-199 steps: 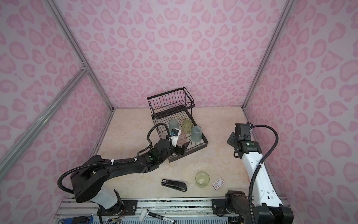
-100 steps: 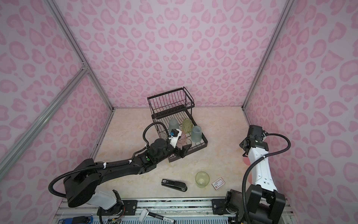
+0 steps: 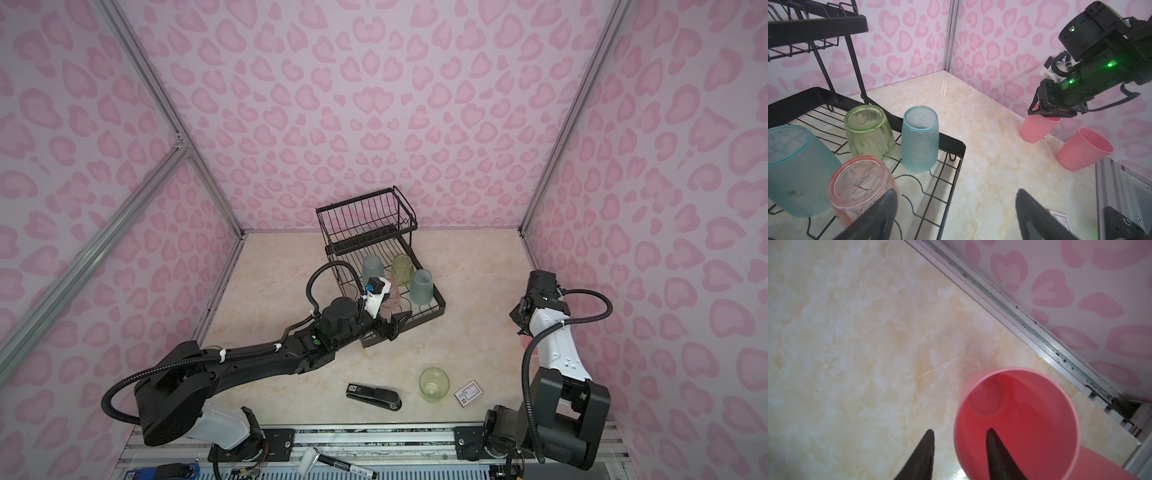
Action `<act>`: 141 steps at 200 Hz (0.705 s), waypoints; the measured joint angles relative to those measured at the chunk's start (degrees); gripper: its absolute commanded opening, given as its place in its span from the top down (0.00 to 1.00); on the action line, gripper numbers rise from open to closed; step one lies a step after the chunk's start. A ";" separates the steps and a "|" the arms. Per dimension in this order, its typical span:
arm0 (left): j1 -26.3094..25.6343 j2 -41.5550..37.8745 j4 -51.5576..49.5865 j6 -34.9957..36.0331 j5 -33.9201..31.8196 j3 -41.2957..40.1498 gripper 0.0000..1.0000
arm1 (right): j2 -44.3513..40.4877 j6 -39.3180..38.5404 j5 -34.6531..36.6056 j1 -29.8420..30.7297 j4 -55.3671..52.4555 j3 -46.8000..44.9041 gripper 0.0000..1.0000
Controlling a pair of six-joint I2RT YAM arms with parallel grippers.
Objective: Load cups into a dish rack
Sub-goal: Pick up the cup from the middle-right of the table.
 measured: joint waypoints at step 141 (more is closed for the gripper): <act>-0.07 -0.76 -2.49 -0.85 -0.07 1.05 0.10 | -1.09 -0.20 -1.66 1.38 2.23 -0.98 0.97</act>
